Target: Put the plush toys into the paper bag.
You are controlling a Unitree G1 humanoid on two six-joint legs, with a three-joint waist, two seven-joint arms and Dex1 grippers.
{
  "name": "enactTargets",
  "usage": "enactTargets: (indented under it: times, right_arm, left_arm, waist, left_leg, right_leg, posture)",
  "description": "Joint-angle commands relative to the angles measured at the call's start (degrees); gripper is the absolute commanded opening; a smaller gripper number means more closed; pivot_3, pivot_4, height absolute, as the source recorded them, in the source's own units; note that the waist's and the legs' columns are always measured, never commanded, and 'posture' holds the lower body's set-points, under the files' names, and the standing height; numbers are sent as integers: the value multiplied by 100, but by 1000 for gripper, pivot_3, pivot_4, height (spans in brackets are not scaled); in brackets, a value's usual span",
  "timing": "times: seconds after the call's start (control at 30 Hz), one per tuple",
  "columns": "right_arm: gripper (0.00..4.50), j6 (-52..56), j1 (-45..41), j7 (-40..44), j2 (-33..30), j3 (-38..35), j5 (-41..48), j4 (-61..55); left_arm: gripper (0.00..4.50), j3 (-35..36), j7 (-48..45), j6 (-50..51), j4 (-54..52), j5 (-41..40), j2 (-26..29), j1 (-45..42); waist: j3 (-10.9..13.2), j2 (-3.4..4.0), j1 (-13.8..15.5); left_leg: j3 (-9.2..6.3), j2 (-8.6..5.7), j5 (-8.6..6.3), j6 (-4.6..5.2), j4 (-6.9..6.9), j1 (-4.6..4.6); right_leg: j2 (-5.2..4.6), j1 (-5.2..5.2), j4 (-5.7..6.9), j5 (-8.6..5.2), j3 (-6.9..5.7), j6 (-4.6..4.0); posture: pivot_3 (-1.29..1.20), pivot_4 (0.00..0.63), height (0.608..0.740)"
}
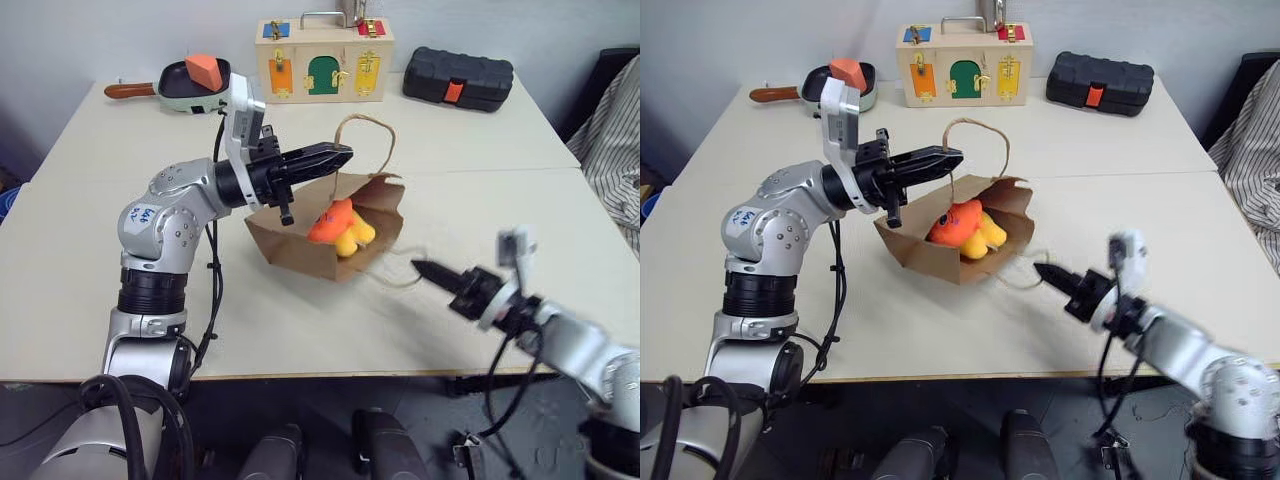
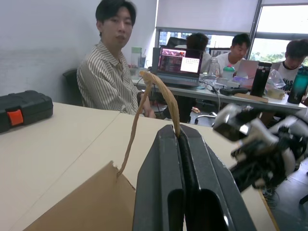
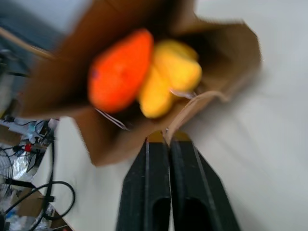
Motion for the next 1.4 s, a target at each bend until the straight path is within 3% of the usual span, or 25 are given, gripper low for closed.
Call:
enactTargets:
  times: [0.03, 0.17, 0.33, 0.57, 0.73, 0.77, 0.87, 0.97, 1.07, 1.23, 1.3, 1.4]
  right_arm:
    - [21, -278, -697, 515, -678, -435, 634, 83]
    - [21, -419, -1418, 738, -1213, -317, 968, 249]
    - [21, -681, -1957, 709, -1190, 155, 568, 141]
    - [21, -786, -1569, 1175, -1270, 983, -1897, -265]
    - [21, -981, -1457, 1253, -974, 870, -2340, -279]
    - [6, -987, -1455, 1256, -911, 808, -2268, -244]
    - [564, -945, -1381, 1495, -861, 590, -1966, -249]
    - [1535, -921, -1266, 1699, -966, 376, -1820, -354]
    - [2604, -830, -881, 2122, -1293, -342, -1366, -483]
    - [2629, -676, -163, 2672, -1708, -1219, -835, -496]
    - [2629, -612, 179, 2921, -1757, -1483, -757, -481]
    - [2245, -700, 1010, 3653, -1886, -1207, -2035, -891]
  left_arm:
    - [0, 235, 286, -389, 244, 109, -107, -410]
    - [0, 153, 285, -677, 435, 238, -209, -573]
    - [0, 142, 382, -820, 652, 332, -324, -529]
    - [0, -1, 390, -726, 501, 443, -344, -66]
    - [0, 109, 473, -513, 365, 353, -229, 18]
    - [200, 142, 481, -463, 352, 336, -192, 10]
    - [865, 262, 408, -268, 200, 193, 2, 13]
    - [1783, 448, 319, 48, 1, -77, 248, -10]
    - [2751, 795, 147, 611, -289, -504, 813, 73]
    - [4314, 895, -174, 894, -616, -599, 1540, 664]
    - [4483, 884, -244, 881, -713, -555, 1709, 953]
    - [4500, 672, -384, 608, -924, -315, 1807, 1436]
  waist:
    - [1, -1, 13]
    - [1, -3, 21]
    - [2, -4, 22]
    - [2, -4, 24]
    - [2, -4, 24]
    - [2, -4, 23]
    - [2, -4, 21]
    - [2, -4, 15]
    - [2, -4, 16]
    - [2, -4, 26]
    - [2, -4, 41]
    - [2, -4, 99]
  left_leg:
    - [1, -1, 0, 0, 2, -1]
    - [-2, 0, -1, 3, -1, -4]
    - [-2, 1, -2, 5, -1, -12]
    - [-2, 0, -2, 5, -1, -13]
    - [-3, 0, -2, 5, 2, -16]
    - [-3, 0, -2, 5, 2, -15]
    - [-3, 0, -2, 5, 0, -14]
    - [-5, 1, -2, 5, -1, -15]
    - [-7, 1, -2, 5, -2, -15]
    - [-6, 2, -2, 5, -6, -2]
    - [-6, 1, -2, 5, 0, 0]
    - [-5, 1, -3, 7, 1, 0]
  right_leg:
    - [-1, 0, 0, 0, 0, 0]
    - [-2, 4, -3, 0, -4, 0]
    - [-4, 3, 1, 1, -6, 1]
    - [-4, -1, 6, 1, -5, 2]
    - [-3, -4, 6, 1, -6, 2]
    - [-3, -3, 5, 1, -7, 2]
    - [-3, -4, 5, 1, -7, 2]
    - [-2, -3, 5, 1, -7, 2]
    - [-2, -4, 4, 1, -9, 2]
    - [-2, 8, 2, 1, -7, 2]
    - [-3, 12, -11, 1, -7, 1]
    - [-3, 13, -11, 1, -5, 1]
  posture:
    - [0, 150, 740]
    - [0, 150, 740]
    - [0, 150, 740]
    - [0, 150, 740]
    - [0, 150, 740]
    - [0, 150, 740]
    - [0, 150, 740]
    - [0, 150, 740]
    - [0, 150, 740]
    - [0, 150, 740]
    - [0, 150, 740]
    - [0, 150, 740]
